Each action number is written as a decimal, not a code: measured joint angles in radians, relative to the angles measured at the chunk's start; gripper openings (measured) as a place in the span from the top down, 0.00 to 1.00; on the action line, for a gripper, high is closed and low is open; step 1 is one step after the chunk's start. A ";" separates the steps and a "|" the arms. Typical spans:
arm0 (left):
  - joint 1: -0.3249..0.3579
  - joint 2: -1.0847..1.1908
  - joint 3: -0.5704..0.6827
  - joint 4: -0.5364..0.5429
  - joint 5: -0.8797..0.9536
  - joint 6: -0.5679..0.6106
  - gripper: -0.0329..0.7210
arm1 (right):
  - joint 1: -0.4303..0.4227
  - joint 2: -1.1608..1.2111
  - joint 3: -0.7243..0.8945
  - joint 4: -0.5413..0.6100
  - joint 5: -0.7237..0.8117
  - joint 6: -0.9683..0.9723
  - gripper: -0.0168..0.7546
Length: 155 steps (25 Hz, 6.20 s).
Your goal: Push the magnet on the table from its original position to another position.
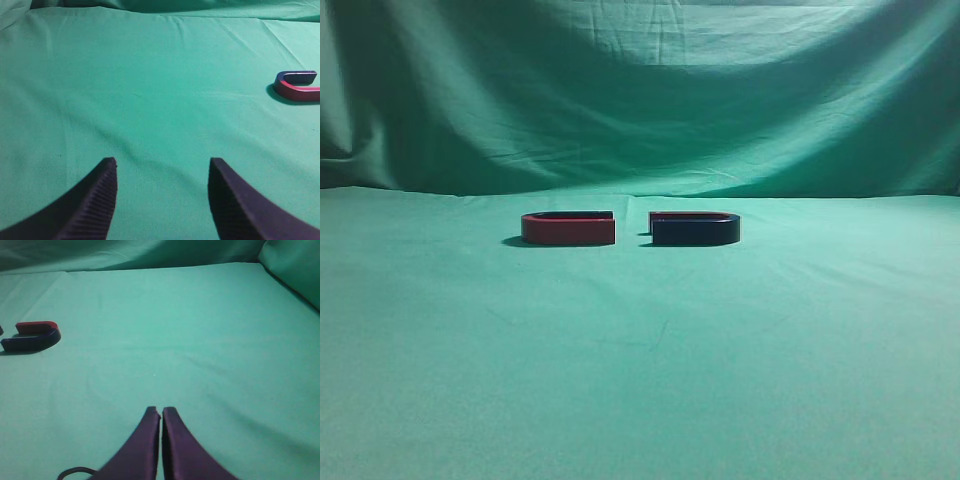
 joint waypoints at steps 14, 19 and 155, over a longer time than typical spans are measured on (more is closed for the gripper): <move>0.000 0.000 0.000 0.000 0.000 0.000 0.46 | 0.000 0.000 0.000 0.000 0.000 0.000 0.98; 0.000 0.000 0.000 0.000 0.000 0.000 0.46 | 0.000 0.000 0.000 0.000 0.000 0.000 0.98; 0.000 0.000 0.000 0.000 0.000 0.000 0.46 | 0.269 1.590 -1.605 0.048 0.860 0.072 0.98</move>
